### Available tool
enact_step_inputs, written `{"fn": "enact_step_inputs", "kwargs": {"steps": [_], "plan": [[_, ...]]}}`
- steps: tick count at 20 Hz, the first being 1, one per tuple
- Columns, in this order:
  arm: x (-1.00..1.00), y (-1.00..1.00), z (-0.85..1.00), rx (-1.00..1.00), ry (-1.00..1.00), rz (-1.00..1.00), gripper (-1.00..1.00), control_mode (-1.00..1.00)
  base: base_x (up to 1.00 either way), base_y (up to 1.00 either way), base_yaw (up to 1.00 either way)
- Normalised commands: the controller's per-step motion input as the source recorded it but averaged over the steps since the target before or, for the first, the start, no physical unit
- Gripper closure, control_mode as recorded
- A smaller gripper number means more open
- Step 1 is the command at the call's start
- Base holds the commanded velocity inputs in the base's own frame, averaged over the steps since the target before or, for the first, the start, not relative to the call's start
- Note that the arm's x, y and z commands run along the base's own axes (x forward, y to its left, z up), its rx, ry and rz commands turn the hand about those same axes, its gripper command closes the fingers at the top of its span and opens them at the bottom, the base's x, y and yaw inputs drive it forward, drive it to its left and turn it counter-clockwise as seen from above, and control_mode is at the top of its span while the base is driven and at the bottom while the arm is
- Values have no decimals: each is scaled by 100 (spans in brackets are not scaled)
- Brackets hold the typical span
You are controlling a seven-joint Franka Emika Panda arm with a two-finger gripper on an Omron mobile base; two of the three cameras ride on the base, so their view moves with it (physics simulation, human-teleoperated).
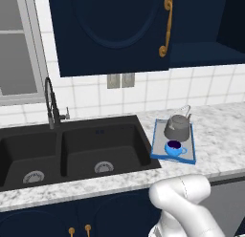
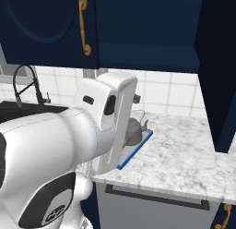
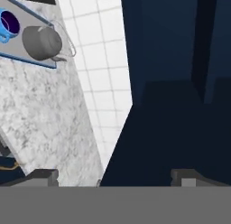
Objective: Pick the kettle from the counter and place it on the tray. Then pick the mug from the cabinet and place it on the tray. Then close the cabinet doors.
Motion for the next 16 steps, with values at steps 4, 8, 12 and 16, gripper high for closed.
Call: {"fn": "enact_step_inputs", "kwargs": {"steps": [4,8,12,16], "plan": [[-52,-74,16,7,-2,-3,-100,-100,0,0,0],[-41,-62,12,0,-10,-25,-100,-100,0,0,0],[-33,-70,13,1,0,-36,-100,-100,0,0,0],[-5,-73,0,0,0,-26,-100,-100,0,0,0]]}}
